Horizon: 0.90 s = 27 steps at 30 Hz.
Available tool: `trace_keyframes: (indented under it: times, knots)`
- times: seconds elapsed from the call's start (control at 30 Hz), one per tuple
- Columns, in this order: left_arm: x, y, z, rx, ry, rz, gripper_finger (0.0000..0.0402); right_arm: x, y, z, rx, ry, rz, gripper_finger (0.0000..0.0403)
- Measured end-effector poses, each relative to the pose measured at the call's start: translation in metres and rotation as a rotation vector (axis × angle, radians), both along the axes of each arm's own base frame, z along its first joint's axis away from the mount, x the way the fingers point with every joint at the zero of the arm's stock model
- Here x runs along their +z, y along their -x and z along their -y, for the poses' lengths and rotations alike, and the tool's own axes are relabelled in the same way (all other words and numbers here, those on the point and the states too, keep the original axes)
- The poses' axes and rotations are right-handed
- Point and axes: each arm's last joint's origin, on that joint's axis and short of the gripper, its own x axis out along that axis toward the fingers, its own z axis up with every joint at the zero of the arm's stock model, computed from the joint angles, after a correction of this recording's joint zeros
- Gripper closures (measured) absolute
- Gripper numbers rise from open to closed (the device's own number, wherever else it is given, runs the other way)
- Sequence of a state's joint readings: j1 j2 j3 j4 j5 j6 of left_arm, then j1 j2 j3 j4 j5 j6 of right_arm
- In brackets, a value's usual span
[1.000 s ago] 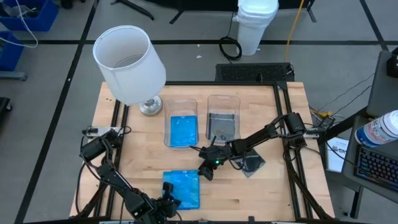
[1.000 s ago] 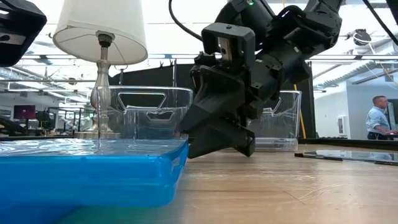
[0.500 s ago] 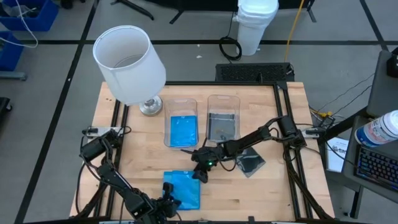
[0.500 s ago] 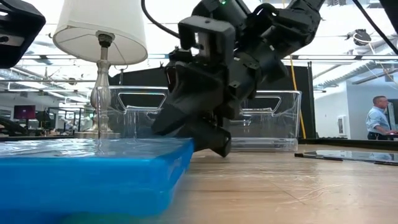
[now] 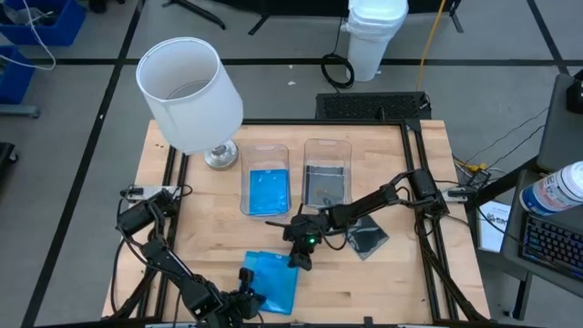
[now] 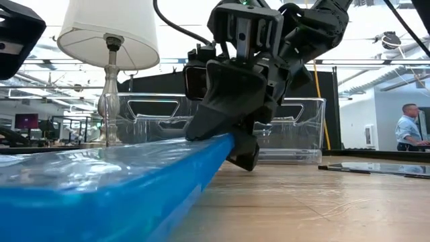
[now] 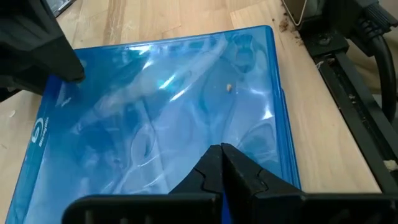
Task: Pick & place jewel cases by type
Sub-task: Put the blue CD case into the left transparent bin
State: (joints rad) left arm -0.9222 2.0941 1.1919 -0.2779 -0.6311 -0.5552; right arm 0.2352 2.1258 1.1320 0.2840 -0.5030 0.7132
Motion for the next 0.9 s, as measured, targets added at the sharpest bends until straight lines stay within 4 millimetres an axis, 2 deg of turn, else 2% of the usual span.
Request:
trace_keyframes:
  times: [0.1, 0.23, 0.43, 0.57, 0.7, 0.9]
  knots:
    - [0.000, 0.000, 0.000, -0.006, -0.011, 0.004, 0.0396, 0.003, -0.001, 0.003, -0.008, -0.004, 0.010, 0.0311]
    - [0.000, 0.000, 0.000, -0.004, -0.013, 0.008, 0.0377, 0.011, -0.002, 0.006, -0.009, -0.007, 0.032, 0.0345]
    - [0.000, 0.001, 0.001, 0.001, -0.036, 0.040, 0.0366, 0.020, -0.003, 0.007, -0.013, -0.009, 0.061, 0.0346]
    - [0.004, 0.005, 0.005, -0.055, -0.077, 0.062, 0.0365, 0.022, -0.003, 0.007, -0.013, -0.011, 0.065, 0.0345]
    - [0.026, 0.013, 0.017, -0.147, -0.100, 0.104, 0.0364, 0.026, -0.003, 0.006, 0.006, -0.031, 0.081, 0.0345]
    - [0.079, 0.041, 0.039, -0.253, -0.013, 0.217, 0.0364, 0.048, 0.001, 0.001, 0.078, -0.048, 0.159, 0.0345]
